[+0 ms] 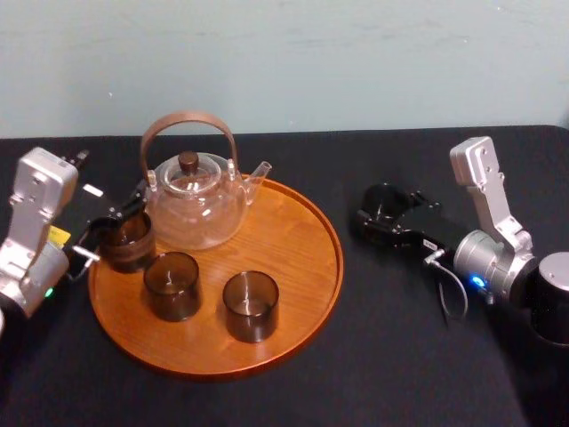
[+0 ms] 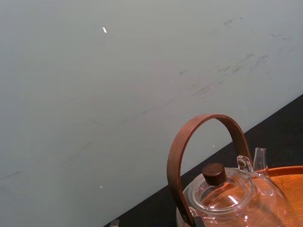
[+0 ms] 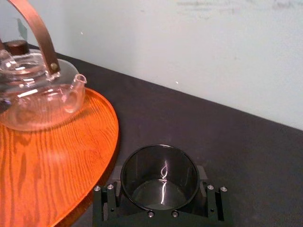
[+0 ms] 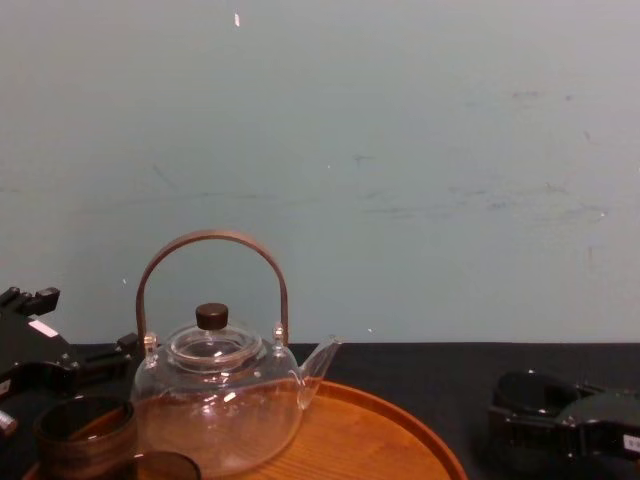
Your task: Pick up the glass from the table and place it on the tray.
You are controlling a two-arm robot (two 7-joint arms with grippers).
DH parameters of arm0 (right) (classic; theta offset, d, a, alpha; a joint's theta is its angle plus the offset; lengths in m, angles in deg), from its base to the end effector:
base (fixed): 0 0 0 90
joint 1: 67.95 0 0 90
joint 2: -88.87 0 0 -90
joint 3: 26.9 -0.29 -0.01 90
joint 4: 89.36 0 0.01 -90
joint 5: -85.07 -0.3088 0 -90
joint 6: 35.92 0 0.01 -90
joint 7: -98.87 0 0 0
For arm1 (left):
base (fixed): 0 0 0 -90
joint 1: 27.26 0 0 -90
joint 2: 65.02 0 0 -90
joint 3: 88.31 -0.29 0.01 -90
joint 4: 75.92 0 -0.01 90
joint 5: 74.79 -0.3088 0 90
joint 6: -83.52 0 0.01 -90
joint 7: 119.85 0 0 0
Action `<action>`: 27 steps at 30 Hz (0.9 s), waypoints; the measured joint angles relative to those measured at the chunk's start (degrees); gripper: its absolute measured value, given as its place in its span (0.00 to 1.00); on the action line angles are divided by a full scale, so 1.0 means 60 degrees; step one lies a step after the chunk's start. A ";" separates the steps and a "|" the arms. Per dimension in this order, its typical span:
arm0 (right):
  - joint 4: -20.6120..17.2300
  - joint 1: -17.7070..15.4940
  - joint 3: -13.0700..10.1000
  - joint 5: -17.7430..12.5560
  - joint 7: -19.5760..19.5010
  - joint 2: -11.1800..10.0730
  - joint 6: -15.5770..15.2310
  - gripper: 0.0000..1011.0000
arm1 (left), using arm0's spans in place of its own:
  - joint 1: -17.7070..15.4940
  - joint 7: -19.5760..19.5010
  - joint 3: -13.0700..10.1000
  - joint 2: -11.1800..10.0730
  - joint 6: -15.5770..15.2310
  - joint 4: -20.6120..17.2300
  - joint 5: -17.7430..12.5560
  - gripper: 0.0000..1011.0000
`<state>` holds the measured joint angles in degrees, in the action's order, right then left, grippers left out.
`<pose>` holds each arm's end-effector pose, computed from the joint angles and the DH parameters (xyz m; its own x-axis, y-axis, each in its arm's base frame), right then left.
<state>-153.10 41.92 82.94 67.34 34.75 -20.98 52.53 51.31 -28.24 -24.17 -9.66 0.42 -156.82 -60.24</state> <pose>0.4099 -0.0564 -0.3279 0.5681 -0.8228 0.0138 0.7966 0.5457 -0.2602 0.3581 0.0827 -0.3023 0.2924 0.8803 0.3736 -0.9552 0.2874 0.0704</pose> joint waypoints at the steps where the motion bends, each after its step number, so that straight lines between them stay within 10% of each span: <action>1: -0.0114 -0.0040 -0.0007 -0.0001 0.0007 -0.0025 0.0002 0.90 | 0.0001 0.0001 0.0000 0.0000 0.0000 0.0000 0.0000 0.99; 27: -0.1382 0.0068 0.1009 0.0156 0.0563 0.0170 -0.0066 0.90 | 0.0000 0.0000 -0.0001 0.0000 -0.0001 0.0000 0.0000 0.99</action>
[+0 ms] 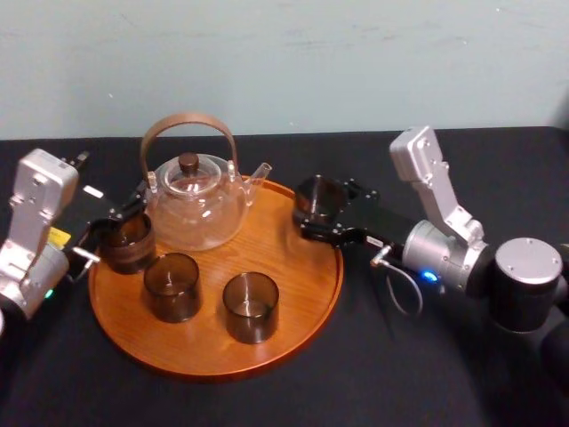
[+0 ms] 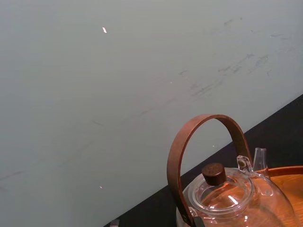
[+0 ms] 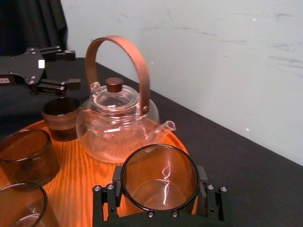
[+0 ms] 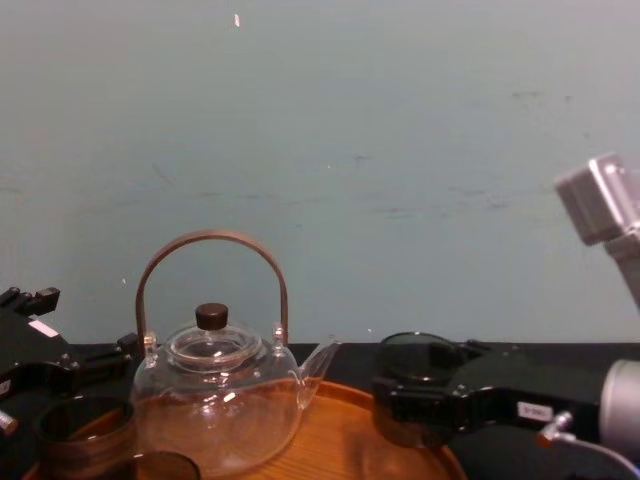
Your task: Pick up the glass from the table and place it on the tray.
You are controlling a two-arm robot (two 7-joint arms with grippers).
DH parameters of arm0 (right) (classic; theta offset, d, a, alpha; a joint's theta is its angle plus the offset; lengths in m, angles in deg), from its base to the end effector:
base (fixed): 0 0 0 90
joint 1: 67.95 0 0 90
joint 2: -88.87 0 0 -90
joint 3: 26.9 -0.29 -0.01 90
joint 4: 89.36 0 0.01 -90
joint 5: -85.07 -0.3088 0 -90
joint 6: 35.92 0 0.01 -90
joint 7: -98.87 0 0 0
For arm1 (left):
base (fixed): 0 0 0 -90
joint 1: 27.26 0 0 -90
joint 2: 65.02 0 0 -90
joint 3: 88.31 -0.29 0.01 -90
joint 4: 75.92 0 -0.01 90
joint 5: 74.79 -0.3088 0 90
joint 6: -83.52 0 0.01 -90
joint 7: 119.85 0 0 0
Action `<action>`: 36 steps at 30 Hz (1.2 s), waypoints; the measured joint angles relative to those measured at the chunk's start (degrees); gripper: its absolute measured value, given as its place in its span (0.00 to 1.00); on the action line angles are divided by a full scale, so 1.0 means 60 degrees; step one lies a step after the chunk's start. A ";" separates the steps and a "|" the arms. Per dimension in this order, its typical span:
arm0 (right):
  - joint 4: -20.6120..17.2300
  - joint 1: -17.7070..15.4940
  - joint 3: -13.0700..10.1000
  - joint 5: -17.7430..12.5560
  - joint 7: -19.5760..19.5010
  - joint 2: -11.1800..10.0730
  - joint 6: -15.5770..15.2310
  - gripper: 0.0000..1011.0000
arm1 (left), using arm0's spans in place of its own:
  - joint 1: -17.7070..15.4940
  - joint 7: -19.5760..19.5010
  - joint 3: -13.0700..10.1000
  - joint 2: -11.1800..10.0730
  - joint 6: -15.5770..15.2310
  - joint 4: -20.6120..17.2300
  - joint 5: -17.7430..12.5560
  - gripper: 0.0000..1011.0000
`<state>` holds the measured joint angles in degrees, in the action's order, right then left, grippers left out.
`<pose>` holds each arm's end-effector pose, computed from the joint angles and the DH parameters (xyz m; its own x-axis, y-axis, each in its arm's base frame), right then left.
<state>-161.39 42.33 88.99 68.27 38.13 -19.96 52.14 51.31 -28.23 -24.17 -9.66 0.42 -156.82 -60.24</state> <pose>0.4074 -0.0003 -0.2978 0.7306 -0.6801 0.0603 0.6773 0.7107 -0.1900 0.3581 0.0827 -0.3023 0.2923 0.8803 0.3736 -0.9553 0.2873 0.0703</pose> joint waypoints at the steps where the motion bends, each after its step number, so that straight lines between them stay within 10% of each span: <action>1: 0.0117 0.0079 0.0081 0.0021 0.0020 0.0070 0.0008 0.90 | 0.0000 0.0000 0.0000 0.0000 0.0000 0.0000 0.0000 0.99; 36: 0.1470 0.0659 0.0714 0.0246 0.0184 0.0671 0.0130 0.94 | 0.0000 0.0000 0.0000 0.0000 0.0000 0.0000 -0.0001 0.99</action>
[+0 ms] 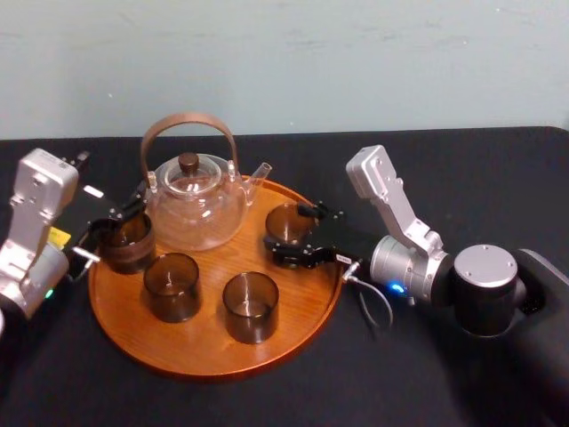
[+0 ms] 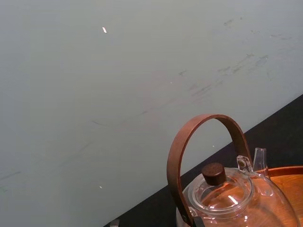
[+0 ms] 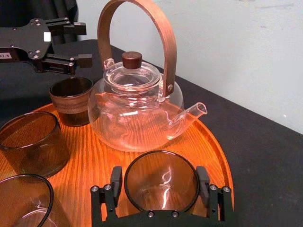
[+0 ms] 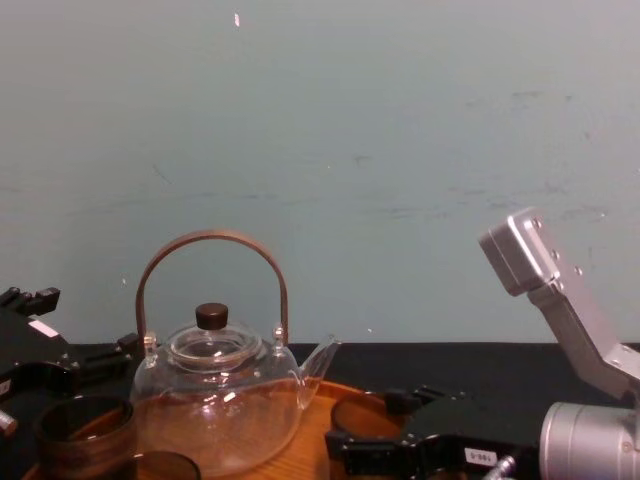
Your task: Pick up the glass from the table and place it on the tray.
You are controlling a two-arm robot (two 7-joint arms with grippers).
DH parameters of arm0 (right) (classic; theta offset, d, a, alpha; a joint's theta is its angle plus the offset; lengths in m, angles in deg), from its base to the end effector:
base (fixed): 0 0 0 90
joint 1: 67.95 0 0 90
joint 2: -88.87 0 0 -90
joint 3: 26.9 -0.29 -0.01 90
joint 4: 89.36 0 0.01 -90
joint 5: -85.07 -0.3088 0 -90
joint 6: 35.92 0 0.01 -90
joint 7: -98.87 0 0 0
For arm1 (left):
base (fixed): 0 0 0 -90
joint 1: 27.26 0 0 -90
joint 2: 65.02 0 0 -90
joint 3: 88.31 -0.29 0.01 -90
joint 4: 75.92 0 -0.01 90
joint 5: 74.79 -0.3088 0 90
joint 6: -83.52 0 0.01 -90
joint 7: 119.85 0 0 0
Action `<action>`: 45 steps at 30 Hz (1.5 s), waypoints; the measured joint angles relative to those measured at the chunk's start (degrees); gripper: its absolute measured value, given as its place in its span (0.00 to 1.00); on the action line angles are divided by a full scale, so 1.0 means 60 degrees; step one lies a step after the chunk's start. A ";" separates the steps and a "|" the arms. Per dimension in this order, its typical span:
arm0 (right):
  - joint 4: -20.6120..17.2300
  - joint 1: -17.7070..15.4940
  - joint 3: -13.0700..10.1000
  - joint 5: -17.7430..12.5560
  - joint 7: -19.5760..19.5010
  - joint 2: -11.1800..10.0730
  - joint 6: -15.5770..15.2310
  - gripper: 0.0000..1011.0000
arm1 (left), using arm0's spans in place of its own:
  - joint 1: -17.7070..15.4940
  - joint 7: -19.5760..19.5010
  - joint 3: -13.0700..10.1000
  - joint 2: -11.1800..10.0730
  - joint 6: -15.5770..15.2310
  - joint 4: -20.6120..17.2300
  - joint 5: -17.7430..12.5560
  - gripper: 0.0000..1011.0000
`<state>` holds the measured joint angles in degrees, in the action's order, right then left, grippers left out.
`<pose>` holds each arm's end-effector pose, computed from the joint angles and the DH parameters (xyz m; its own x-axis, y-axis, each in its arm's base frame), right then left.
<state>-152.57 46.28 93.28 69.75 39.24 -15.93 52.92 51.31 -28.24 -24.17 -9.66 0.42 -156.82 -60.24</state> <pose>0.4195 0.0279 -0.3215 0.7690 -0.6384 0.0319 0.6237 0.7385 -0.2561 0.3581 0.0827 -0.3023 0.2924 0.8803 0.3736 -0.9552 0.2874 0.0704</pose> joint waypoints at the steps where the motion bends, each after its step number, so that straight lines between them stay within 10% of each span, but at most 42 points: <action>1: 0.0000 0.0000 -0.0002 -0.0003 0.0000 -0.0001 0.0000 0.97 | 0.0000 0.0001 0.0000 0.0000 0.0000 0.0000 0.0001 0.99; 21: -0.0847 -0.0389 -0.0349 -0.0150 -0.0065 -0.0294 0.0733 0.99 | 0.0000 0.0001 0.0000 0.0000 0.0000 0.0000 0.0001 0.99; 33: -0.2497 -0.1474 -0.1306 -0.0363 -0.0750 -0.1179 0.0871 0.99 | 0.0000 0.0000 0.0000 0.0000 0.0000 0.0000 0.0001 0.99; 45: -0.2593 -0.1919 -0.2068 -0.0423 -0.1252 -0.1415 0.0844 0.99 | 0.0000 0.0000 0.0000 0.0000 0.0000 0.0000 0.0001 0.99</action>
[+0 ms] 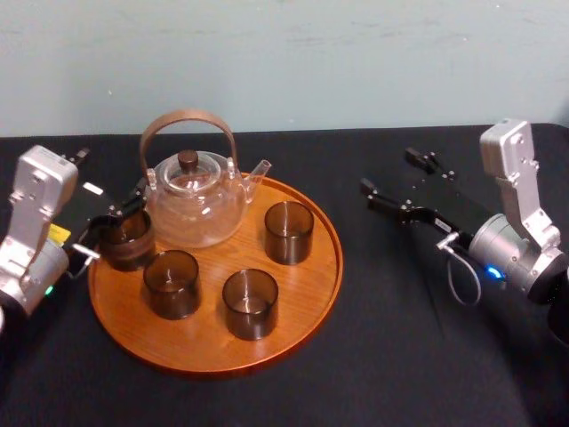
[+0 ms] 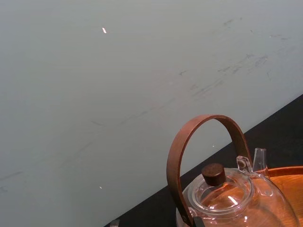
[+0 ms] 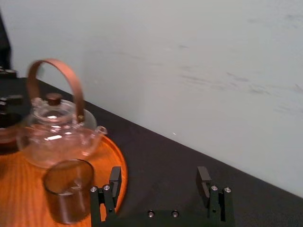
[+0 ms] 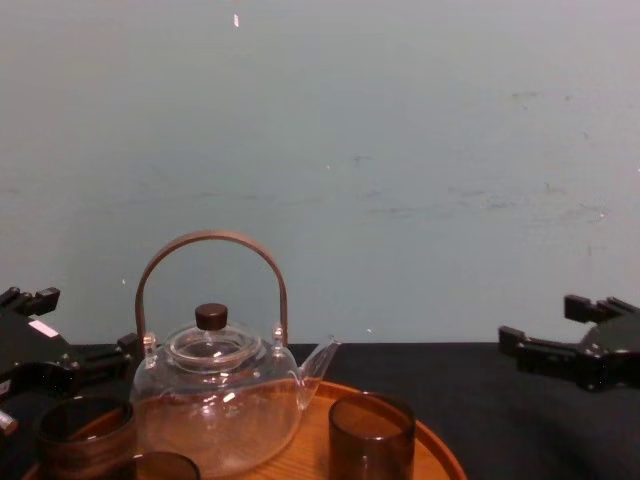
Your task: Pick up the glass from the table and place it on the tray.
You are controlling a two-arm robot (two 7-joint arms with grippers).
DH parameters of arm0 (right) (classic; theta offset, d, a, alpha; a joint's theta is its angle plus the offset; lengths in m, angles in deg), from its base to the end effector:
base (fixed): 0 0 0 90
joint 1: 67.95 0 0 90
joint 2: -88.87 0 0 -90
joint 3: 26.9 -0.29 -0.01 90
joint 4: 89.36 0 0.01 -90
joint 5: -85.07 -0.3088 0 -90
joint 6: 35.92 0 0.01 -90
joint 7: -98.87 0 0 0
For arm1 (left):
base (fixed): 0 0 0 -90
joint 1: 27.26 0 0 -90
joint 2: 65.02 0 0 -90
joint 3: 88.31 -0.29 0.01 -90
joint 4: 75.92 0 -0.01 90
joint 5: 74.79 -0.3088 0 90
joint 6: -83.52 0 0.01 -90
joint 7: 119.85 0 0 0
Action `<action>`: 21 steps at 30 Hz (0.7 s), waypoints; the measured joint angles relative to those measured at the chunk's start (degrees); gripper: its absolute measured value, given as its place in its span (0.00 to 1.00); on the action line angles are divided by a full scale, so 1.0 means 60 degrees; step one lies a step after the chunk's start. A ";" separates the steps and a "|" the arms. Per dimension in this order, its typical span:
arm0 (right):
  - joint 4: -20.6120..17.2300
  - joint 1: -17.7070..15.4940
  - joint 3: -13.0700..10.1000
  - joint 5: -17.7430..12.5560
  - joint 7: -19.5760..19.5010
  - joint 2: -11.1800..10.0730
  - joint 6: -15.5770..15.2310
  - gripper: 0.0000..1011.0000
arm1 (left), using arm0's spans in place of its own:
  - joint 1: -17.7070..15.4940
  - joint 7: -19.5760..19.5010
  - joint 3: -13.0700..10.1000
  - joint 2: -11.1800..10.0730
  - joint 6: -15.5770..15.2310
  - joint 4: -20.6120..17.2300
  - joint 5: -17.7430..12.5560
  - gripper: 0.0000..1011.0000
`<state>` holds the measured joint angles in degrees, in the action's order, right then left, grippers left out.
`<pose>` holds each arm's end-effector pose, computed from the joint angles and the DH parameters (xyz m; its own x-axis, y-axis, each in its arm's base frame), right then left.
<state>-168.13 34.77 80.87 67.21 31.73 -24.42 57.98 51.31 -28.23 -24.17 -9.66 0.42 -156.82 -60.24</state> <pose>0.3797 -0.0531 -0.2941 0.5718 -0.8114 0.1211 0.8203 0.5677 -0.0694 0.3581 0.0827 -0.3023 0.2923 0.8803 0.3736 -0.9553 0.2873 0.0703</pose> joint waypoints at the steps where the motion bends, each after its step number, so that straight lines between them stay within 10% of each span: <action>1: 0.0091 -0.0007 -0.0066 0.0025 -0.0063 0.0029 -0.0009 0.99 | 0.0000 0.0000 0.0000 0.0000 0.0000 0.0000 0.0000 0.99; 21: 0.0071 -0.0009 -0.0046 0.0040 -0.0046 0.0019 -0.0014 0.99 | 0.0000 0.0000 0.0000 0.0000 0.0000 0.0001 0.0000 0.99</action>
<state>-167.70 34.71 80.59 67.45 31.45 -24.31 57.90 51.31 -28.23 -24.17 -9.66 0.42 -156.82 -60.24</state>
